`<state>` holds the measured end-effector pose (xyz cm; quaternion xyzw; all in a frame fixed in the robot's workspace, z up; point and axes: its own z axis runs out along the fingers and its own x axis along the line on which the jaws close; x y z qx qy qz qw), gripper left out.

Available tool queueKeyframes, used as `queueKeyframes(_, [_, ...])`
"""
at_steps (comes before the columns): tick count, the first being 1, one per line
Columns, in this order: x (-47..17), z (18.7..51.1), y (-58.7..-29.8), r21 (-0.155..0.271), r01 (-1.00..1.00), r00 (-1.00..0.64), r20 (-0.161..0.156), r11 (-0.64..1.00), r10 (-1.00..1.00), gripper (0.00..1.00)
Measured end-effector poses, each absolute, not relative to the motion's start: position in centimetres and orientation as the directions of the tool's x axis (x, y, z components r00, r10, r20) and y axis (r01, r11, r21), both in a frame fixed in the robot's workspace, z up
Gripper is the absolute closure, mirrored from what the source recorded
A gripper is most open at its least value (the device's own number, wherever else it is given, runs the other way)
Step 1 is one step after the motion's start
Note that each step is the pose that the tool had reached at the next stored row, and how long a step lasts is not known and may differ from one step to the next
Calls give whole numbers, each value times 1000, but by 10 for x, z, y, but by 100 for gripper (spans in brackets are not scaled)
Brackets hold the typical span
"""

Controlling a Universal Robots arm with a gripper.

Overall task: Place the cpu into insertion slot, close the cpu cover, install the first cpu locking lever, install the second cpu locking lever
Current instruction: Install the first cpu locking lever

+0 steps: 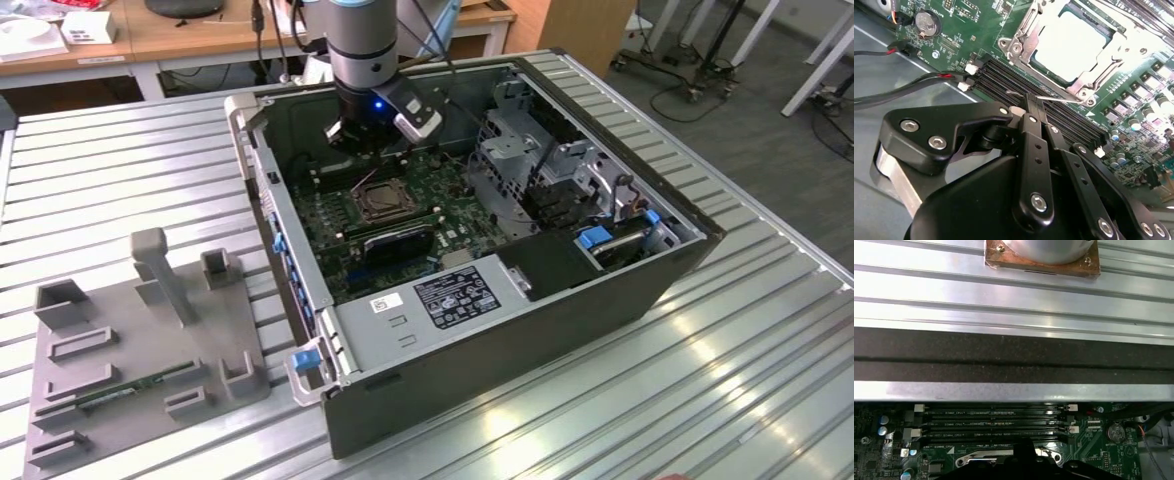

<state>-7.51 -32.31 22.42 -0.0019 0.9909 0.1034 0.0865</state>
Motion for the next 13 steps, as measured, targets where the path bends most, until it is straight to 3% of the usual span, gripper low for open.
queueKeyframes(13, [-80, 224, -323, 204, 93, -976, -176, 974, 130, 89])
